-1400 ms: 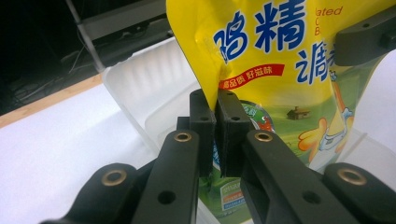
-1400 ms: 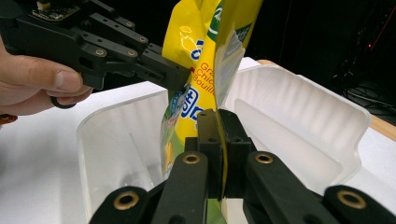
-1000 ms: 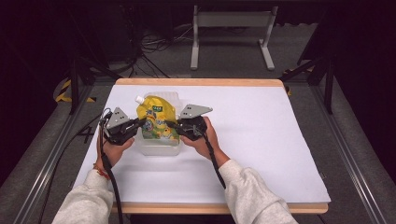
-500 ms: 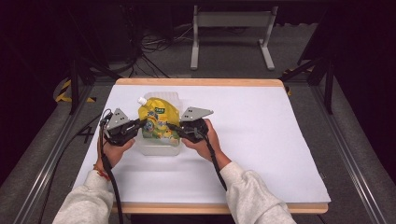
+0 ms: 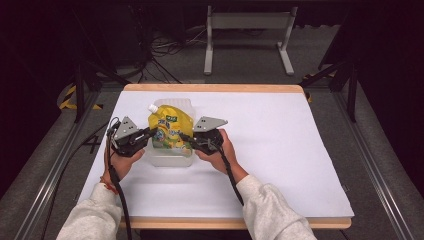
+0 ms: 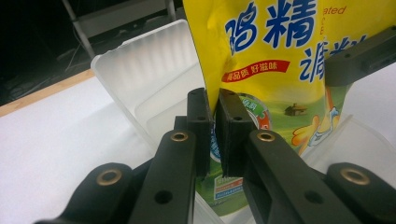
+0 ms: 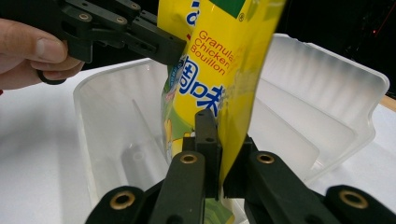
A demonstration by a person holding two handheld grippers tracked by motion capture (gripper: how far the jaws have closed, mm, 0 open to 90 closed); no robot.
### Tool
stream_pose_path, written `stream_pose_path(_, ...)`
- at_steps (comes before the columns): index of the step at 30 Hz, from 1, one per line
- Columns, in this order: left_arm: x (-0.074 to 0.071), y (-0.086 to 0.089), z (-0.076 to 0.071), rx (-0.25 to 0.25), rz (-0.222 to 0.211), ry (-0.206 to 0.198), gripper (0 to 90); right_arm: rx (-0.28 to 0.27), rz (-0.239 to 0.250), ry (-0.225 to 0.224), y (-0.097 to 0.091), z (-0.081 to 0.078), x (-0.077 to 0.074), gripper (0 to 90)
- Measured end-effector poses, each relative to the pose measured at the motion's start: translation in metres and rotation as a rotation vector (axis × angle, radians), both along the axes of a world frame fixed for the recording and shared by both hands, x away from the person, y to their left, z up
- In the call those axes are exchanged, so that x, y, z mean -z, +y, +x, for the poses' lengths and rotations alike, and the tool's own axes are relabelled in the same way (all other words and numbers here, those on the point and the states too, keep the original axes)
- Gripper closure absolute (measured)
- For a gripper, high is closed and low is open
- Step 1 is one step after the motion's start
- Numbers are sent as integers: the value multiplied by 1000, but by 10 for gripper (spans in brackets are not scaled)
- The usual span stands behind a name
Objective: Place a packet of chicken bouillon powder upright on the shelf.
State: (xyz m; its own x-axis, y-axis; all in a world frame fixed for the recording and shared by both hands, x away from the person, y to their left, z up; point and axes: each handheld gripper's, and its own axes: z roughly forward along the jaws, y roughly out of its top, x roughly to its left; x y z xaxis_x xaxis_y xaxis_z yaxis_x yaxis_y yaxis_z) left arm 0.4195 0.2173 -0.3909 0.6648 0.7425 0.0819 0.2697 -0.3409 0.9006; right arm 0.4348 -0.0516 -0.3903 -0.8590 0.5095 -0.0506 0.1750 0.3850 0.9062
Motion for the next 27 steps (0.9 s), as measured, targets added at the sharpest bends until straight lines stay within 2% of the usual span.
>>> stream_pose_path(13,-2,0,-3,-17,15,-7,821,12,-22,-8,-1,-2,-2,843)
stream_pose_path(17,-8,0,-8,-29,26,-34,818,17,-18,-5,-4,-3,-4,839)
stream_pose_path(19,-11,2,-10,-23,5,-36,820,19,-16,-14,-4,-5,-6,837)
stream_pose_path(23,-12,3,-12,-26,1,-40,821,19,-4,-21,-8,-7,-12,825)
stream_pose_path(27,-15,3,-16,-30,2,-52,815,19,-12,-29,-9,-9,-16,824)
